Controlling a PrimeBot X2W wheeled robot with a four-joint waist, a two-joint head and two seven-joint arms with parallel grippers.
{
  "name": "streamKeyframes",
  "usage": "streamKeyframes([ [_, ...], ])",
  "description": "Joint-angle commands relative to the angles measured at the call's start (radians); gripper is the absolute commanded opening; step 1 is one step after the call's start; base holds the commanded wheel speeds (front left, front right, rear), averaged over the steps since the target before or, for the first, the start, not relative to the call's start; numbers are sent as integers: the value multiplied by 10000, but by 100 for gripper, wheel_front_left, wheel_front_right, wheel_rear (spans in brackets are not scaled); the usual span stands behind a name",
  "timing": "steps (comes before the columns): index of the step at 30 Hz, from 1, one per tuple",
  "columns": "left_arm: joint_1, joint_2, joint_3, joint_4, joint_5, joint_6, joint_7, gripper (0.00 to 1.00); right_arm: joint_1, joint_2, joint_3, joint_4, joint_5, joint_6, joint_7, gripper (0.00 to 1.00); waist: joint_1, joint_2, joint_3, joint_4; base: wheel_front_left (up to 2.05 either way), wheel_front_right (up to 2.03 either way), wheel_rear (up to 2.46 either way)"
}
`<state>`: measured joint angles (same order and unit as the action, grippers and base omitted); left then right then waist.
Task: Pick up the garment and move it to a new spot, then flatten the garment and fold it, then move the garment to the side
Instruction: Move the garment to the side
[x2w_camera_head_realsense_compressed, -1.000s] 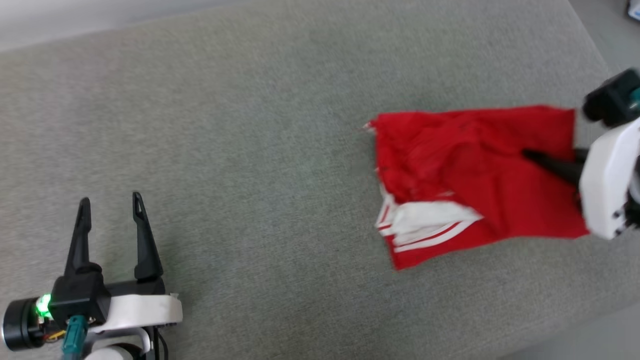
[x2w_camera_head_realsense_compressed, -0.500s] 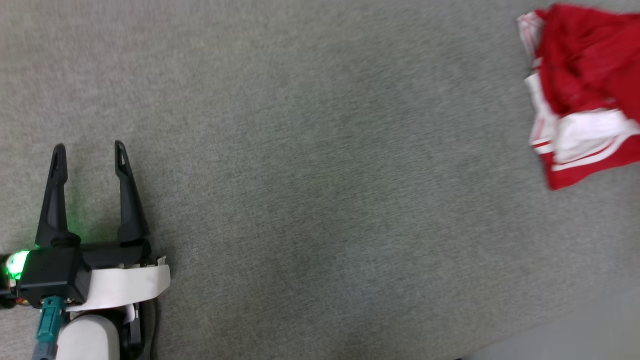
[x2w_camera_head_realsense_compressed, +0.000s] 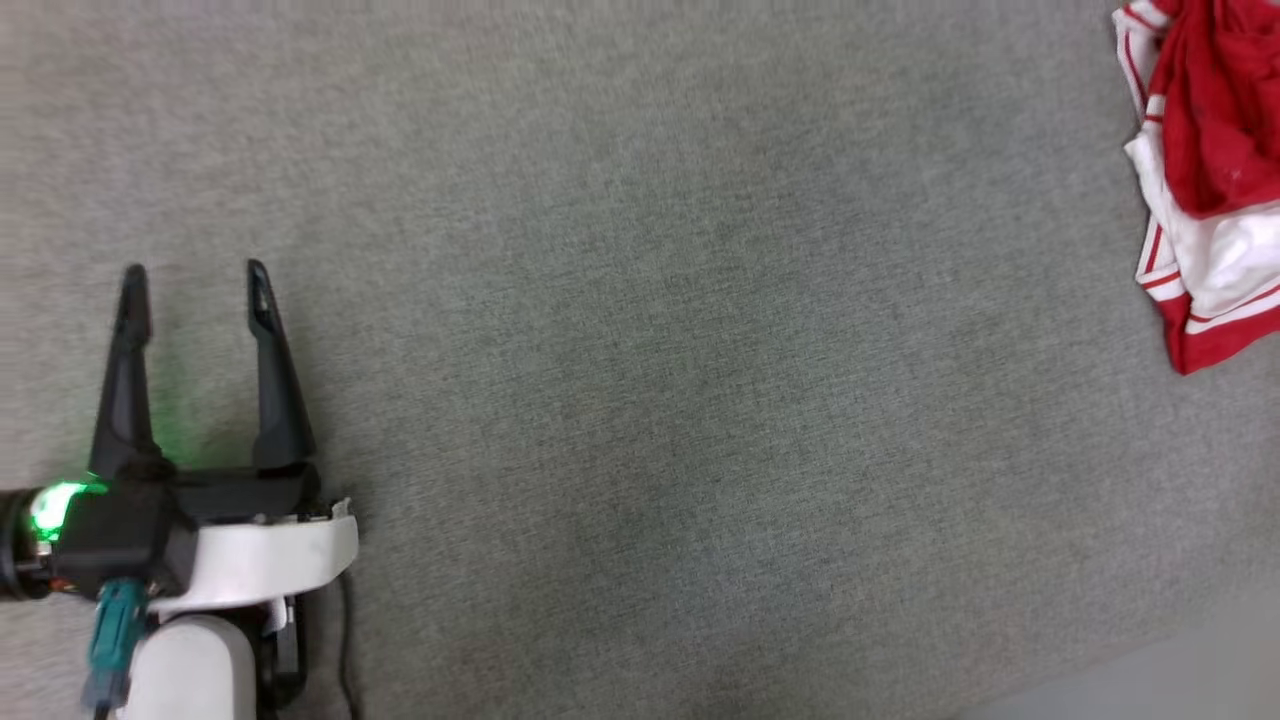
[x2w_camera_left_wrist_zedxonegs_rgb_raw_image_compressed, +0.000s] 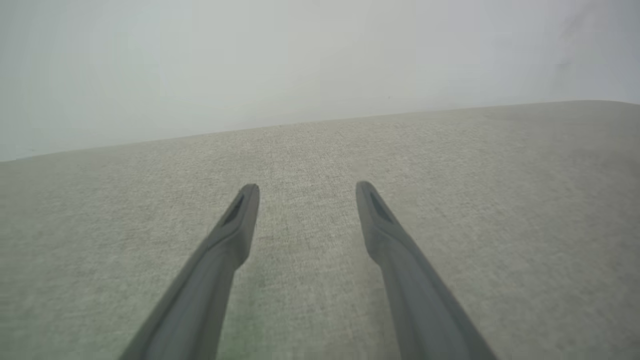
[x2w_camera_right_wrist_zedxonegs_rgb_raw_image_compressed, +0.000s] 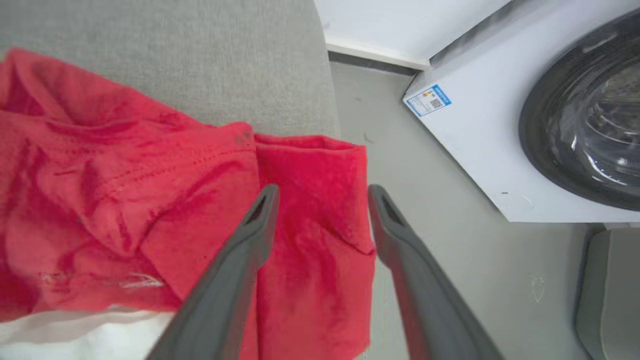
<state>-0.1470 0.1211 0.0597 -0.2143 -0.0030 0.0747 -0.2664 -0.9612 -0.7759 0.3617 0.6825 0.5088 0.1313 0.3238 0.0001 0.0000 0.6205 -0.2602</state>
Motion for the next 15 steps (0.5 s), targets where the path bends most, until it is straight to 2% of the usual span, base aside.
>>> streamKeyframes([
  [1,221,-41,-26,126,-21,66,37,100,27,49,-166,-3,-240,-11,-305,100,-1,0,-472,196,0,0,0],
  [7,663,-287,-76,298,-143,230,12,100,356,503,-982,-658,-1790,-11,-2539,100,-1,0,-1602,580,0,0,0],
  [13,1201,-483,-195,448,-204,323,12,100,1331,1778,-2093,-1881,-3059,-9,-4875,100,-1,0,-2568,1034,0,0,0],
  [15,1295,-505,-204,475,-219,349,12,100,1552,2002,-2215,-2109,-3257,-11,-5127,100,-1,0,-2689,1092,0,0,0],
])
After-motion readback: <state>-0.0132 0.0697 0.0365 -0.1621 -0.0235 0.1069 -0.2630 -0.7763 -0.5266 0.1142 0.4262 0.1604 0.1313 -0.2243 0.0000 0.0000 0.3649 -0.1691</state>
